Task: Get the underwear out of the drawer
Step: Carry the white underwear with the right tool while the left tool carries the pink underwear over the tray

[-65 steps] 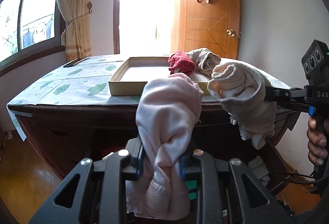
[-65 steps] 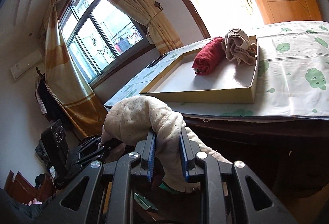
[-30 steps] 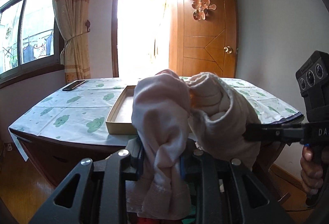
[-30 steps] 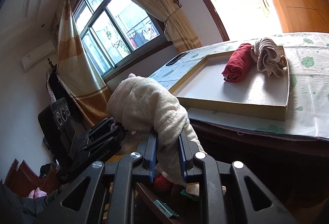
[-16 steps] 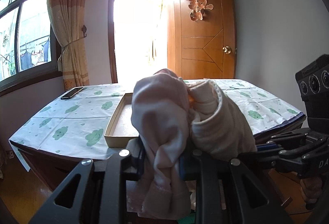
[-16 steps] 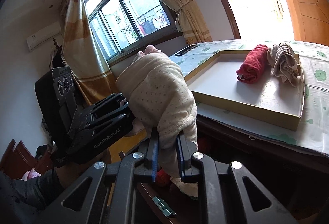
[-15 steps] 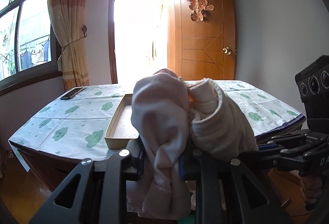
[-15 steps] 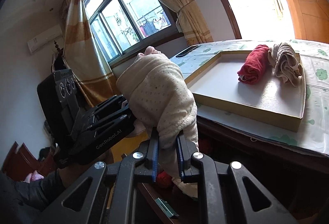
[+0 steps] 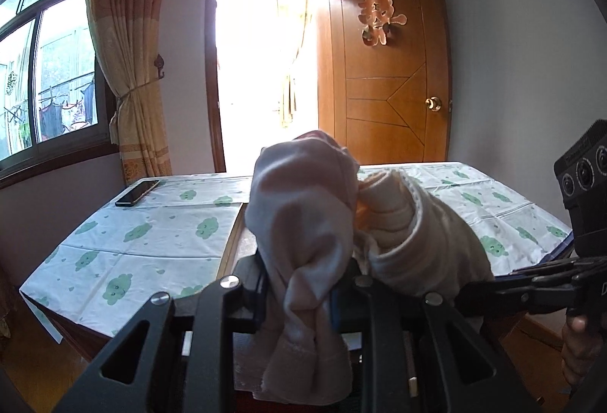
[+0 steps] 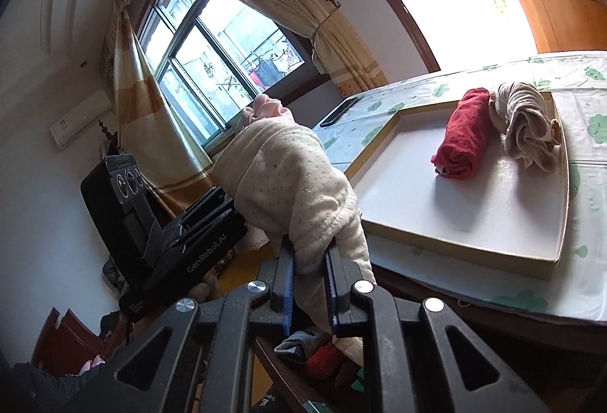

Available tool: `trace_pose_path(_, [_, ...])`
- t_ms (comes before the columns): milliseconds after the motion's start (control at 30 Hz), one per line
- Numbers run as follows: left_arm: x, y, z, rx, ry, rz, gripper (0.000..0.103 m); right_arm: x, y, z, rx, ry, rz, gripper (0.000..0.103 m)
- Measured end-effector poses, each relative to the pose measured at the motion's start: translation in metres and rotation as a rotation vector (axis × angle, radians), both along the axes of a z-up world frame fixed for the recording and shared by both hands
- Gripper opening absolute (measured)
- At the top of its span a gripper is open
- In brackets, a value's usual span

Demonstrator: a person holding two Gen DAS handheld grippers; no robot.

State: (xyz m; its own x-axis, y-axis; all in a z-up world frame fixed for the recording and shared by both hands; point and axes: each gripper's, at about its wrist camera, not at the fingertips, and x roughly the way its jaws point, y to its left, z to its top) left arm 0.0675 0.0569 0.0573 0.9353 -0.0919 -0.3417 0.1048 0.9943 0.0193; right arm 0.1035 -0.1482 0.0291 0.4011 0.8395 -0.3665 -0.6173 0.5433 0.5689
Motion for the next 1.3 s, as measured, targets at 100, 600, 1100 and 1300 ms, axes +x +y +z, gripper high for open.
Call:
trace_pose_path(100, [0.013,0.003,0.003,0.004,0.007,0.012,0.022,0.012,-0.003,0.005,0.009,0.003,-0.026,0.015])
trace_pose_path(600, [0.049,0.021,-0.002,-0.001,0.058,0.053,0.022,0.050,-0.009,0.013,0.019,0.050,-0.091,0.014])
trace_pose_path(1100, [0.095,0.030,-0.012,-0.025,0.131,0.060,0.022,0.105,0.009,0.036,0.032,0.091,-0.151,0.014])
trace_pose_path(1300, [0.115,0.035,-0.010,-0.048,0.154,0.058,0.022,0.130,0.023,0.035,0.044,0.126,-0.162,0.014])
